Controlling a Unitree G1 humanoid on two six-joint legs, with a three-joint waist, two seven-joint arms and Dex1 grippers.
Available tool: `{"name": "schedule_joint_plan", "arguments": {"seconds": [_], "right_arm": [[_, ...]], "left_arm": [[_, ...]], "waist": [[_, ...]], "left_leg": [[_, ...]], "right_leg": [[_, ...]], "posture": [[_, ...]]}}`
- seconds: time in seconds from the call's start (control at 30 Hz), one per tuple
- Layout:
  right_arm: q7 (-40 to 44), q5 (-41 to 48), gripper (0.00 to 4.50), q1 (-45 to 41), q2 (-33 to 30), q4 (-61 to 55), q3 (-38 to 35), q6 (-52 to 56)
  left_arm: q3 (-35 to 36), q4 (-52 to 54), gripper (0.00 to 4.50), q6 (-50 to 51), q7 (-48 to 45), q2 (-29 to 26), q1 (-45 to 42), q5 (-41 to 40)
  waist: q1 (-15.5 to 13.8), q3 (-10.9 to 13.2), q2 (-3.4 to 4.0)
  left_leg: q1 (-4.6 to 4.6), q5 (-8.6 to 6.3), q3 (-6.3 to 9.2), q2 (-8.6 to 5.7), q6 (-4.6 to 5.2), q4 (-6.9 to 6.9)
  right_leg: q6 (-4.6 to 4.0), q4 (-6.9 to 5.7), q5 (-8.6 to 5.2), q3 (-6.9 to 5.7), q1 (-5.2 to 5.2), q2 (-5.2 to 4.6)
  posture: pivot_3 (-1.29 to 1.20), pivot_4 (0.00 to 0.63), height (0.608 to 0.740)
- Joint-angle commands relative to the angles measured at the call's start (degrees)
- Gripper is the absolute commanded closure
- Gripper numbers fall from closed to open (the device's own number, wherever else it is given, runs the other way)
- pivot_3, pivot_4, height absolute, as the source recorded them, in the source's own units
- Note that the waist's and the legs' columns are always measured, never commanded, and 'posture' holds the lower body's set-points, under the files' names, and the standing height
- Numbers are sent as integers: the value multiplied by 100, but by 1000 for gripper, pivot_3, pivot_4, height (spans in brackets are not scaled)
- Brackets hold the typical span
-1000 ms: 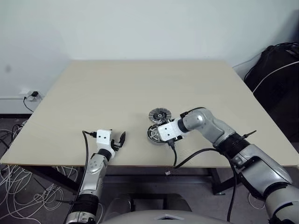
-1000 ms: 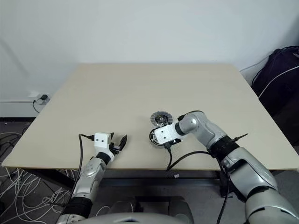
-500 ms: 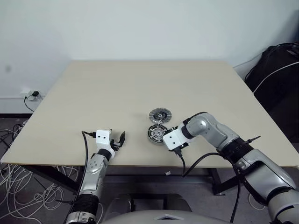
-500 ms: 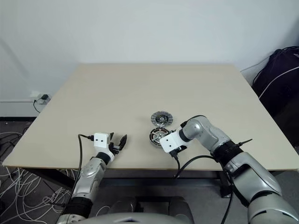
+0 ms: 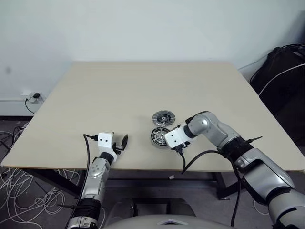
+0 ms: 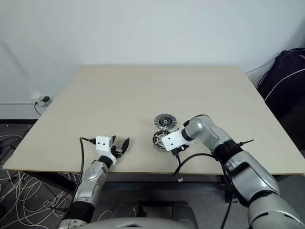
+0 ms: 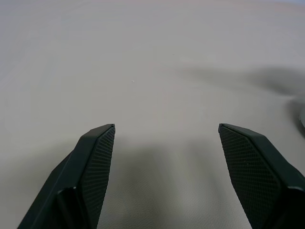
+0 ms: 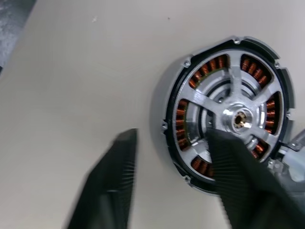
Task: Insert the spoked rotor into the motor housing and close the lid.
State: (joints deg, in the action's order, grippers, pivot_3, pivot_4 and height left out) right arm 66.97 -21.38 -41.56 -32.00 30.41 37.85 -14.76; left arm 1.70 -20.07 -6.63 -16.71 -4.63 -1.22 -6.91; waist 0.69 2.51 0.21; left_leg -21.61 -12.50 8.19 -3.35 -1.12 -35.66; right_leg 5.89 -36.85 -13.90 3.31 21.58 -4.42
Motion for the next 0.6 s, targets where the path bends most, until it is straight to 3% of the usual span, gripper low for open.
{"name": "schedule_joint_plan", "arguments": {"seconds": [0.03,0.13,0.2,0.4,0.6], "right_arm": [[-20,-34,3312,-162,-12,87,-182,-100],[-26,-49,4137,-143,-28,117,-208,-141],[-35,-57,4366,-127,-24,122,-228,-155],[-23,51,4373,1,-2,-31,-338,57],[10,518,4373,334,354,-1145,-977,2288]], "left_arm": [[29,147,830,-75,12,5,-53,-34],[26,160,830,-70,19,9,-46,-42],[27,156,830,-69,18,8,-48,-48],[25,156,830,-68,12,2,-43,-62],[18,172,830,-58,8,-4,-17,-75]], "waist": [[-1,0,0],[9,-1,0],[9,0,1],[9,0,1],[9,0,1]], "left_leg": [[0,0,0,0,0,0],[2,0,-1,0,0,-2],[6,0,-2,1,0,-3],[5,2,-3,1,0,-6],[1,2,-1,2,0,-6]], "right_leg": [[0,0,0,0,0,0],[-1,0,0,1,-2,0],[-5,0,-1,1,-4,1],[-6,-2,0,2,-4,1],[-8,-6,2,5,-3,2]], "posture": [[0,0,740],[0,0,740],[0,0,740],[0,0,740],[0,0,740]]}}
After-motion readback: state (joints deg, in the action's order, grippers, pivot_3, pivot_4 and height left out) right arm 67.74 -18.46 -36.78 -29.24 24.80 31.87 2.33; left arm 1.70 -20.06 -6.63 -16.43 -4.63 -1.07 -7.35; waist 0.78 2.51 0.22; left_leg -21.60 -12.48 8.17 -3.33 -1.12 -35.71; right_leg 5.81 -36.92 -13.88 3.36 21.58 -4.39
